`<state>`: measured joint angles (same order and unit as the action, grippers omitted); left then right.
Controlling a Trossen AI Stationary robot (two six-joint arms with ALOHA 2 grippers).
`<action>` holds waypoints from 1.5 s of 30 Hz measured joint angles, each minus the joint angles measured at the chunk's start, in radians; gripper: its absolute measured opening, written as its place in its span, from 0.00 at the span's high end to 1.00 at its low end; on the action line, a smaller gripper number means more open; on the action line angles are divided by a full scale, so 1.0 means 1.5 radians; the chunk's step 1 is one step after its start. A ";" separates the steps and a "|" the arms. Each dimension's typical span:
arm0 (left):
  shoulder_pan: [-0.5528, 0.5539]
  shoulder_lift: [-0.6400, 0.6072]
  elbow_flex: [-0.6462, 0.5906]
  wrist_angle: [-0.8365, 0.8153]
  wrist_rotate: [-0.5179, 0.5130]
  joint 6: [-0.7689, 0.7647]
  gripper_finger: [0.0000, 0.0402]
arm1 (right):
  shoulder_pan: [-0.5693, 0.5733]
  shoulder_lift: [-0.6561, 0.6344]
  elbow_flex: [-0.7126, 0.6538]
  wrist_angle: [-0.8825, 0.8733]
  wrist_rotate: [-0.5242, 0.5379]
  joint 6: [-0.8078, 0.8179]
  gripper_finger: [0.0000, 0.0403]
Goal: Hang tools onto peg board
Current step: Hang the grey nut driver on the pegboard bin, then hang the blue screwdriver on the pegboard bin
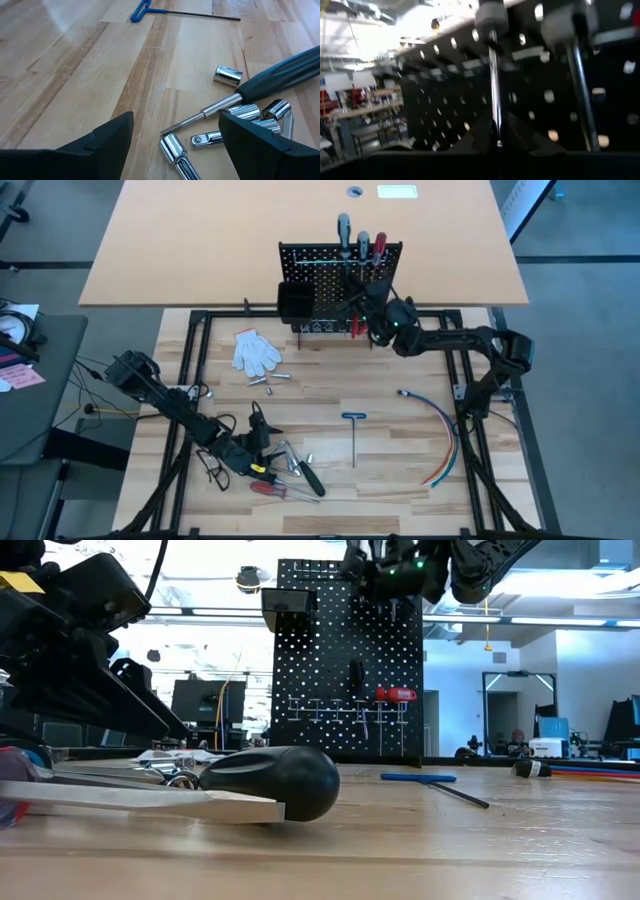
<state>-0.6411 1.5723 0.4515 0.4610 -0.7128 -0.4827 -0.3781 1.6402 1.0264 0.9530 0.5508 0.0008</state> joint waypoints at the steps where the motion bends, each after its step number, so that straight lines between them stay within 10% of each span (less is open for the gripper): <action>1: 0.000 0.000 0.000 0.000 0.000 0.000 0.28 | -0.003 0.000 0.000 -0.014 0.000 0.004 0.90; 23: 0.000 0.000 0.000 -0.005 0.002 -0.016 0.28 | 0.062 -0.068 -0.001 -0.396 -0.107 -0.060 0.49; 32: 0.000 0.000 0.000 -0.016 0.004 -0.037 0.28 | 0.183 -0.167 -0.043 -0.496 -0.105 -0.106 0.54; 41: 0.000 0.000 0.001 -0.025 0.006 -0.017 0.28 | 0.368 -0.181 -0.271 -0.421 -0.105 0.082 0.61; 45: 0.019 0.000 0.057 -0.041 0.113 0.115 0.28 | 0.475 -0.108 -0.340 -0.292 -0.106 0.189 0.62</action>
<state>-0.6120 1.5719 0.5374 0.3994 -0.5438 -0.3106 0.3342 1.4777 0.5161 0.5143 0.3922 0.2848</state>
